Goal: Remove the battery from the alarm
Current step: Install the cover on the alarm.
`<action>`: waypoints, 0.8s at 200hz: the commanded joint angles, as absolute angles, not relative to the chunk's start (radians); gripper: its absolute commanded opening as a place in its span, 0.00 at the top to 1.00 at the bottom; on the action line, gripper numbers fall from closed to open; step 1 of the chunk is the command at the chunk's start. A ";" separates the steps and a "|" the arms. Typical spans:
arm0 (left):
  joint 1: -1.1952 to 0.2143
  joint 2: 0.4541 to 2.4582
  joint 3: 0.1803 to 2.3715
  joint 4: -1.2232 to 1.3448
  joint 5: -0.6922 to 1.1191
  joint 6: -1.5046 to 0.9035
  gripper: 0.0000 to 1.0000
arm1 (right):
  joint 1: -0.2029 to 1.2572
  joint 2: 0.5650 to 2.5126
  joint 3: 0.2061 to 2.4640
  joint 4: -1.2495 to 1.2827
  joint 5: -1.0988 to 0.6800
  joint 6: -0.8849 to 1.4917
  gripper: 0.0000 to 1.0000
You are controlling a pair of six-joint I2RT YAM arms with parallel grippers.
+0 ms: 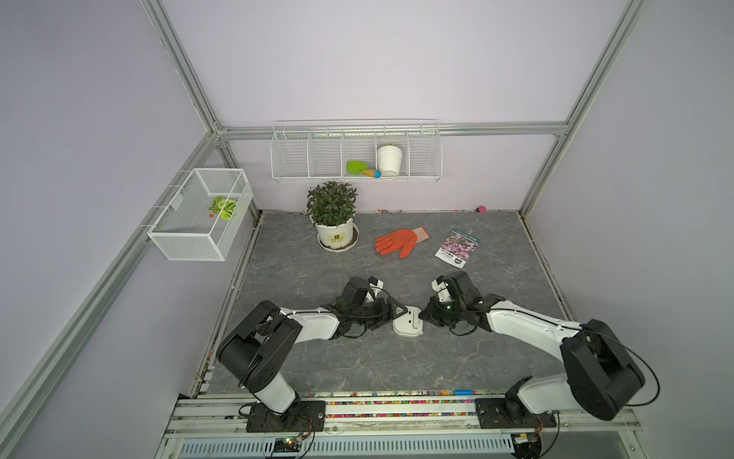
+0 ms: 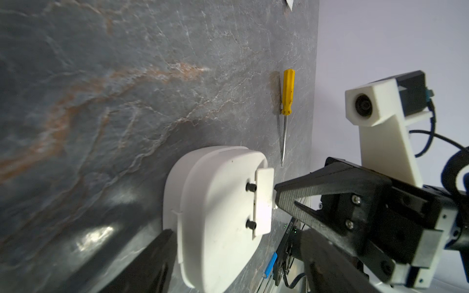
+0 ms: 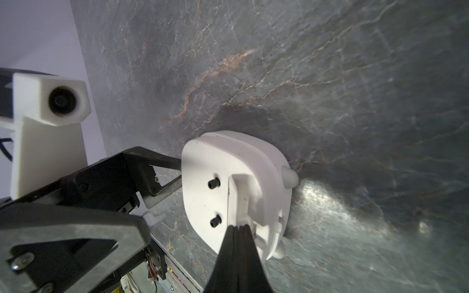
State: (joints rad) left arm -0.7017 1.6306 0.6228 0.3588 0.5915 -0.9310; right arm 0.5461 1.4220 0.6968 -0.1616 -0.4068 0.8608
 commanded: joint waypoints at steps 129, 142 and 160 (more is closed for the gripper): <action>-0.708 1.623 0.630 0.366 0.591 -0.925 0.18 | 0.560 1.423 0.669 -0.131 -0.405 0.891 1.00; -0.709 1.624 0.630 0.367 0.591 -0.925 0.18 | 0.561 1.419 0.666 -0.136 -0.401 0.889 1.00; -0.709 1.623 0.630 0.367 0.590 -0.925 0.18 | 0.561 1.416 0.664 -0.143 -0.396 0.884 1.00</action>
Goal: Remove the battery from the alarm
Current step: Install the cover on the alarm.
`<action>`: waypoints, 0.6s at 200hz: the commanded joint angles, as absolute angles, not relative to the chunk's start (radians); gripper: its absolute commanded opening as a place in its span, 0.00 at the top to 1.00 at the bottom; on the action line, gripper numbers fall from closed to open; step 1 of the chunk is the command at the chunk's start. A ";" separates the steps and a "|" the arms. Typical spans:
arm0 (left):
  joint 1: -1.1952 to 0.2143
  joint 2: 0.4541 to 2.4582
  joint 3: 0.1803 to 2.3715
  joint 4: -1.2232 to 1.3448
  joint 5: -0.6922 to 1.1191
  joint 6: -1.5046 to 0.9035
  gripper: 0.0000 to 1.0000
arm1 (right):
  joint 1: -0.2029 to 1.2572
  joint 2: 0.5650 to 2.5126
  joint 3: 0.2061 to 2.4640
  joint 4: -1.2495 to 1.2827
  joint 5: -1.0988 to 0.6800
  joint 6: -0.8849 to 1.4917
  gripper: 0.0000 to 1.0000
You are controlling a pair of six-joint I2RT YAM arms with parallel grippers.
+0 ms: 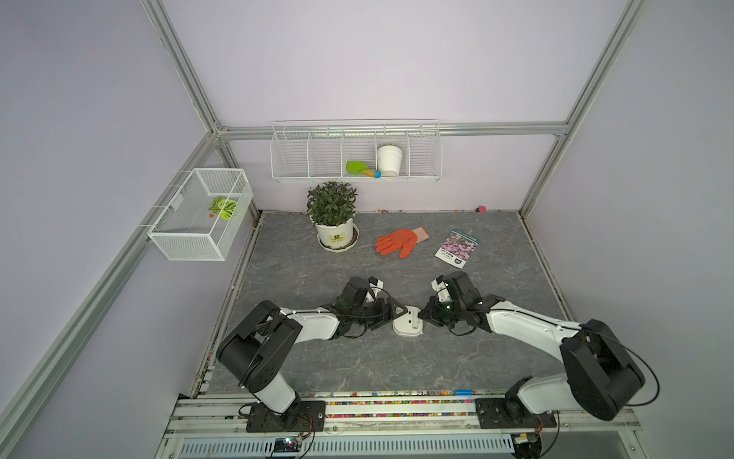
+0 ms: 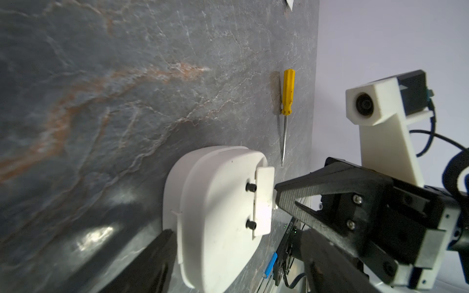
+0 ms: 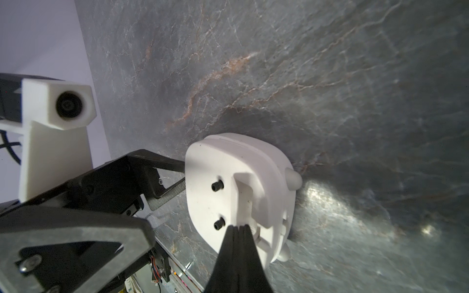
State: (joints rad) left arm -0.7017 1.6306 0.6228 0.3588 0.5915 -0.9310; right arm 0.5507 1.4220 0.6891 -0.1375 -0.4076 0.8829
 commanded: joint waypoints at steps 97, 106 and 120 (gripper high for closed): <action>-0.710 1.626 0.634 0.363 0.591 -0.925 0.18 | 0.566 1.417 0.625 -0.043 -0.403 0.923 1.00; -0.709 1.623 0.634 0.363 0.588 -0.925 0.18 | 0.566 1.418 0.621 -0.033 -0.408 0.929 1.00; -0.710 1.623 0.634 0.361 0.589 -0.925 0.18 | 0.566 1.422 0.620 -0.022 -0.419 0.937 1.00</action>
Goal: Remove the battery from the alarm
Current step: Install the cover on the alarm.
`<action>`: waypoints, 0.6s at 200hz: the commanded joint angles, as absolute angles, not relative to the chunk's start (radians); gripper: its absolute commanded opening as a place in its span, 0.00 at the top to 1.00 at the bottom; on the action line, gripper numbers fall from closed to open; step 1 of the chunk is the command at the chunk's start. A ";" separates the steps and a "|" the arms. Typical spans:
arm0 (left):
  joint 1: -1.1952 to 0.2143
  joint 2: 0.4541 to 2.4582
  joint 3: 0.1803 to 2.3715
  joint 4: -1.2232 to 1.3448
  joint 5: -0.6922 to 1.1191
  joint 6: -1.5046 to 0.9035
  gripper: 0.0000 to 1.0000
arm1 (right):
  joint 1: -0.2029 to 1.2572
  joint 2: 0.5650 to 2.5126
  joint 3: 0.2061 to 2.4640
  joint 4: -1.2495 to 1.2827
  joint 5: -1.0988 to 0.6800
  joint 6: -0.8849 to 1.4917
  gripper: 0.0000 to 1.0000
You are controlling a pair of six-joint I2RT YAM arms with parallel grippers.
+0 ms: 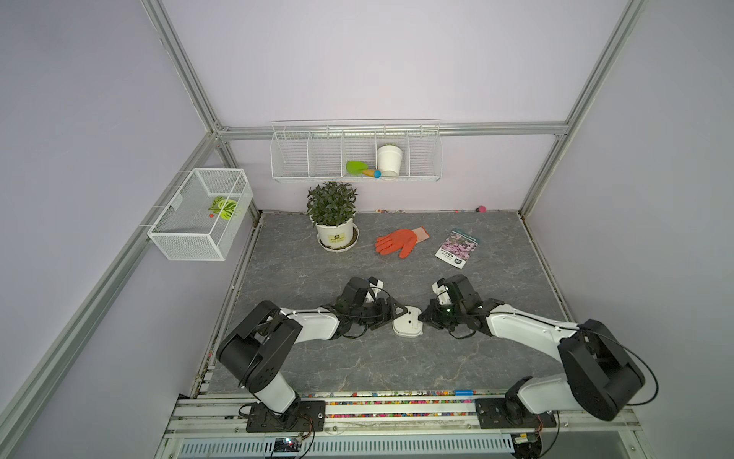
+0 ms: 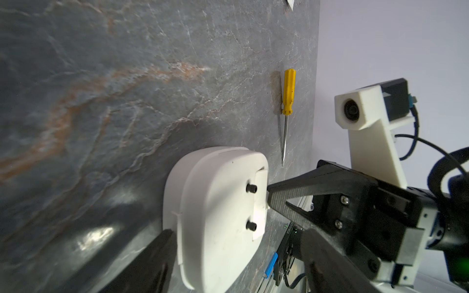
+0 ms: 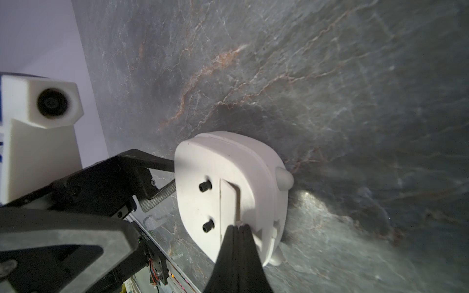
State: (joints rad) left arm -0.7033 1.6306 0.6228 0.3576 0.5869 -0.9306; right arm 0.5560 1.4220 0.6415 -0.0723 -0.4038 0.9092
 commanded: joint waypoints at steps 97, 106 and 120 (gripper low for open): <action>-0.710 1.617 0.634 0.353 0.585 -0.924 0.18 | 0.555 1.420 0.611 0.005 -0.457 1.006 1.00; -0.710 1.617 0.635 0.351 0.584 -0.922 0.18 | 0.554 1.421 0.609 0.005 -0.457 1.005 1.00; -0.709 1.617 0.636 0.350 0.584 -0.922 0.18 | 0.551 1.421 0.610 0.003 -0.461 1.004 1.00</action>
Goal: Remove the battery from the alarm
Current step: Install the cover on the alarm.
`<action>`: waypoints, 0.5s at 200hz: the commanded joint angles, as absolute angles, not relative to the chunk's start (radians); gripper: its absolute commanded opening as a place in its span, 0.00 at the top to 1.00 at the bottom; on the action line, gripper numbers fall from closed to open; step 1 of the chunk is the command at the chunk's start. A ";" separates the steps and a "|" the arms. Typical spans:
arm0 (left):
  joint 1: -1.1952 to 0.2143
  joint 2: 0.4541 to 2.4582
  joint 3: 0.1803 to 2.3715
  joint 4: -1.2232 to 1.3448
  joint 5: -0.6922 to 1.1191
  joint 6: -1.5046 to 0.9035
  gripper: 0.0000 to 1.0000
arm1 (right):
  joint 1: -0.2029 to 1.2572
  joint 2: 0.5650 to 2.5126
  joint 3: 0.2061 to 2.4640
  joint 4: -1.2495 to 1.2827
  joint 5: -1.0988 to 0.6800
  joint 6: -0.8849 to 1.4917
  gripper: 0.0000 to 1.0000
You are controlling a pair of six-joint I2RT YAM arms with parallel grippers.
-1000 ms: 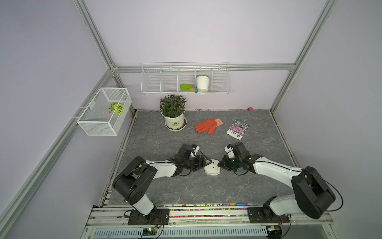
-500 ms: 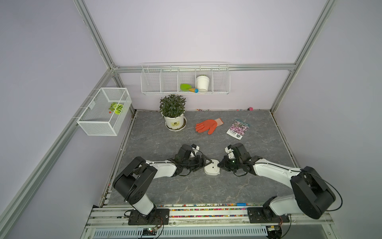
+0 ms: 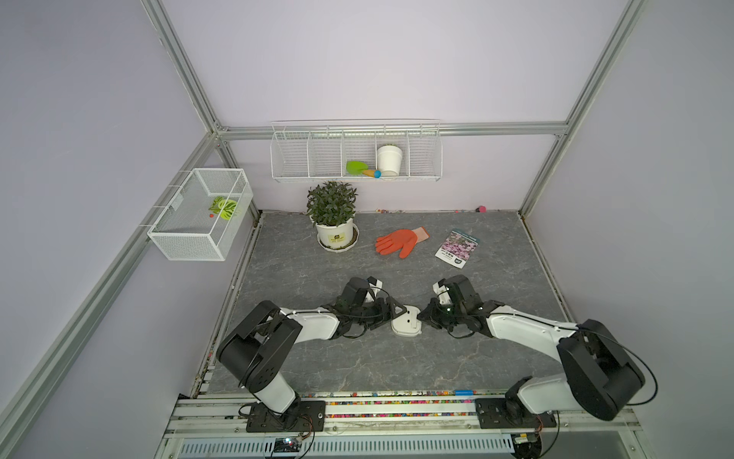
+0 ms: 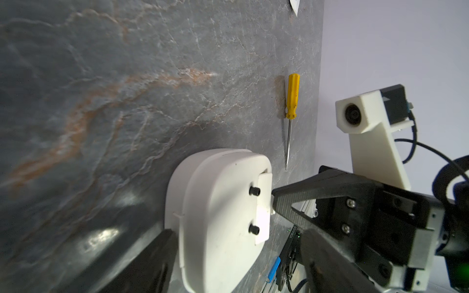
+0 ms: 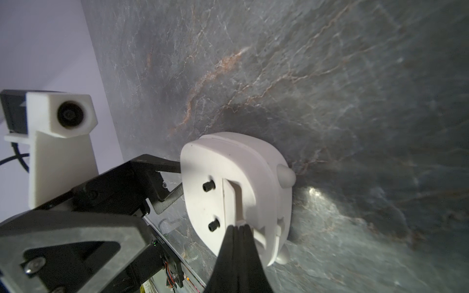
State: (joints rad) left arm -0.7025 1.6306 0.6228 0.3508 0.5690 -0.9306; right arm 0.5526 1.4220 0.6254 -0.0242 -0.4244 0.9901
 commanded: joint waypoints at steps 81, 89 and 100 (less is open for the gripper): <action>-0.710 1.614 0.634 0.345 0.580 -0.922 0.18 | 0.540 1.420 0.604 0.011 -0.477 1.007 1.00; -0.710 1.613 0.637 0.345 0.580 -0.920 0.18 | 0.541 1.422 0.605 0.005 -0.476 1.003 1.00; -0.709 1.614 0.637 0.343 0.580 -0.919 0.18 | 0.540 1.425 0.607 -0.003 -0.472 0.992 1.00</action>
